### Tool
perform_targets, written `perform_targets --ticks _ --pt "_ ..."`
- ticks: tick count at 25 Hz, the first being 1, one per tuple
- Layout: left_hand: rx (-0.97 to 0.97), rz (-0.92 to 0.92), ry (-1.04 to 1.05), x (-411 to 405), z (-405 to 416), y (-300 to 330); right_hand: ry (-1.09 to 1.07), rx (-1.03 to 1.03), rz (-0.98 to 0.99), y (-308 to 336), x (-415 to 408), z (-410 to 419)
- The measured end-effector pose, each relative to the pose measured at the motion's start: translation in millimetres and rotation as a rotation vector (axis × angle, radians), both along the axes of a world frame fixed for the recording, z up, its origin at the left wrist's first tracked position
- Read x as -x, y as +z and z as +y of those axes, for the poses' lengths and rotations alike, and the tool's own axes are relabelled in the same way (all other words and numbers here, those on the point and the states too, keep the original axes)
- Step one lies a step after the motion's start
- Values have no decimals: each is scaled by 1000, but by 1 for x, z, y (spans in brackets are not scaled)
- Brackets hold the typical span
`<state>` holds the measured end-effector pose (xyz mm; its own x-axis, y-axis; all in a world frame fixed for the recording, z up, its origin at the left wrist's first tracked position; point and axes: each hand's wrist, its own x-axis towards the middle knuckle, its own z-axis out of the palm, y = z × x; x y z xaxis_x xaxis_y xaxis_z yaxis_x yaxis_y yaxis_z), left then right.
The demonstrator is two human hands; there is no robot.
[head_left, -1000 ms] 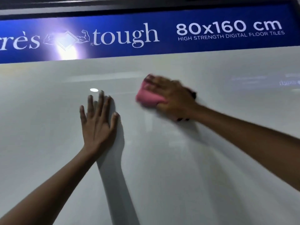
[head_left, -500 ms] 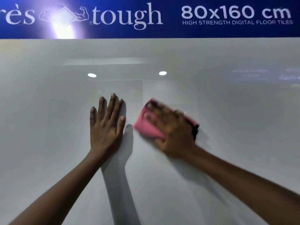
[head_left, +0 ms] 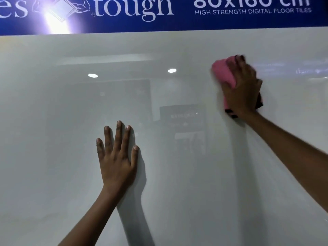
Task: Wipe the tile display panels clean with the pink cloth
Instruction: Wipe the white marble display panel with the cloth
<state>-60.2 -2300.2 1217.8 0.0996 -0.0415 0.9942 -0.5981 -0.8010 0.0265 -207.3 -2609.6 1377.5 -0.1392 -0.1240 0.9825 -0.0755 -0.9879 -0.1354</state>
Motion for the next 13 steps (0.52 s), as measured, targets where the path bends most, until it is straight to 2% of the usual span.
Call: perform_targets --ticks 2,5,7,8,9,13 --pt "-2 -13 -11 1 -1 -3 81 187 66 -65 -24 38" --pt "-17 18 -24 4 4 -1 60 743 387 -207 -41 109" --pt "-3 38 -57 12 2 -18 20 1007 552 -248 -40 119" --pt "-9 41 -57 17 -1 -38 30 1022 566 -244 -37 113" --pt "-23 41 -43 22 -4 -64 43 950 530 -229 -34 101" --pt "-55 84 -6 17 -3 -145 19 401 268 -143 -6 21"
